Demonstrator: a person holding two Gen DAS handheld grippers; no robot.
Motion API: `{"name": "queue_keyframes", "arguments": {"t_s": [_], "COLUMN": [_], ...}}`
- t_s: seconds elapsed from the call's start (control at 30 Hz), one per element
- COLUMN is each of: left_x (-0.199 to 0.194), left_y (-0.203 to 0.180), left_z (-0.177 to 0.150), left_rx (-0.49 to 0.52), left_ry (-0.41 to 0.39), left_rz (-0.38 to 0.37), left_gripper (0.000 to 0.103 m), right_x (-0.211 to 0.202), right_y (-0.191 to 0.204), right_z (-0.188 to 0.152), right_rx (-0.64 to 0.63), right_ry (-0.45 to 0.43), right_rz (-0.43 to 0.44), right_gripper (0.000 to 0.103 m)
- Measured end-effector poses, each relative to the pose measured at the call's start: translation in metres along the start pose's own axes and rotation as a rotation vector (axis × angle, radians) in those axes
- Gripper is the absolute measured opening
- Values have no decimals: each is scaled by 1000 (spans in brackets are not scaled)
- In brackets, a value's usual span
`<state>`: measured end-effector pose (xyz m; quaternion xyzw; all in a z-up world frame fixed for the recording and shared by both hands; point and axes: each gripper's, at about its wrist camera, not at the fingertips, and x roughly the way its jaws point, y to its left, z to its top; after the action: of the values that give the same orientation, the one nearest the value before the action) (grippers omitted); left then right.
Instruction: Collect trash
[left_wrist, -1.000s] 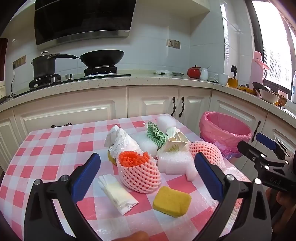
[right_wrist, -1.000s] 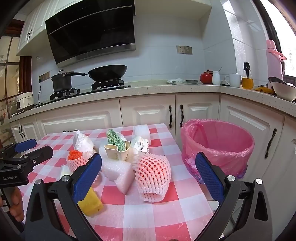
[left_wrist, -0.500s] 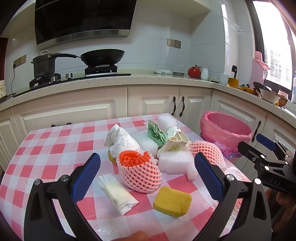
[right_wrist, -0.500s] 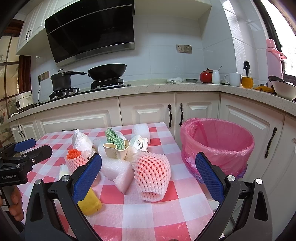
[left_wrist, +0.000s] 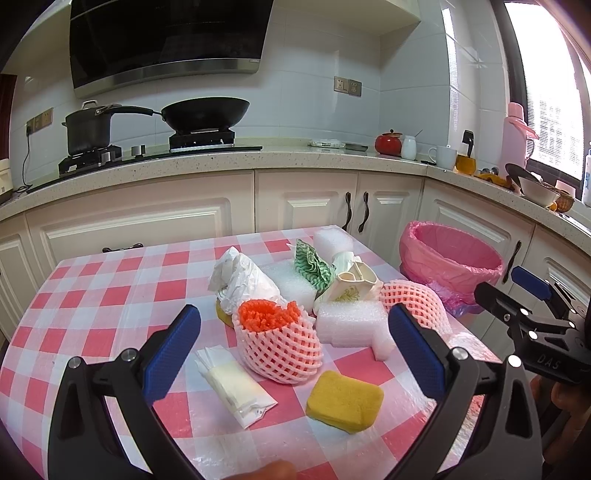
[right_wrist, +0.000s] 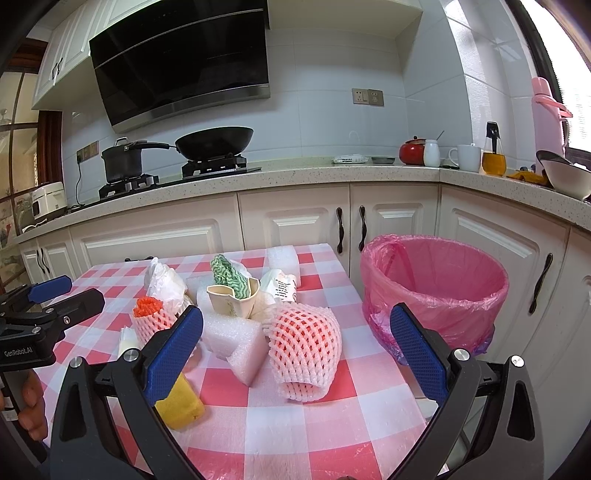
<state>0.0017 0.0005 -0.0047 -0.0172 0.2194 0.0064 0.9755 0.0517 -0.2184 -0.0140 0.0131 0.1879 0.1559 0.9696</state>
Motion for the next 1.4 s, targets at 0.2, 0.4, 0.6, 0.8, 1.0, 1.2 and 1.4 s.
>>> {"name": "queue_keyframes", "arguments": {"t_s": [0.2, 0.4, 0.6, 0.8, 1.0, 1.2, 1.4], "left_x": [0, 0, 0, 0, 1, 1, 1], "left_y": [0, 0, 0, 0, 1, 1, 2], "left_z": [0, 1, 1, 1, 1, 1, 1], "left_rx": [0, 0, -1, -1, -1, -2, -3], "left_ry": [1, 1, 1, 2, 1, 2, 7], "left_rz": [-1, -1, -1, -1, 1, 1, 3], "left_gripper": [98, 98, 98, 98, 98, 98, 98], "right_x": [-1, -1, 0, -1, 0, -1, 0], "right_y": [0, 0, 0, 0, 0, 0, -1], "right_z": [0, 0, 0, 0, -1, -1, -3], "right_rx": [0, 0, -1, 0, 0, 1, 4], "right_ry": [0, 1, 1, 0, 1, 3, 11], "right_rz": [1, 1, 0, 0, 0, -2, -3], "right_gripper": [95, 95, 95, 95, 95, 95, 95]}}
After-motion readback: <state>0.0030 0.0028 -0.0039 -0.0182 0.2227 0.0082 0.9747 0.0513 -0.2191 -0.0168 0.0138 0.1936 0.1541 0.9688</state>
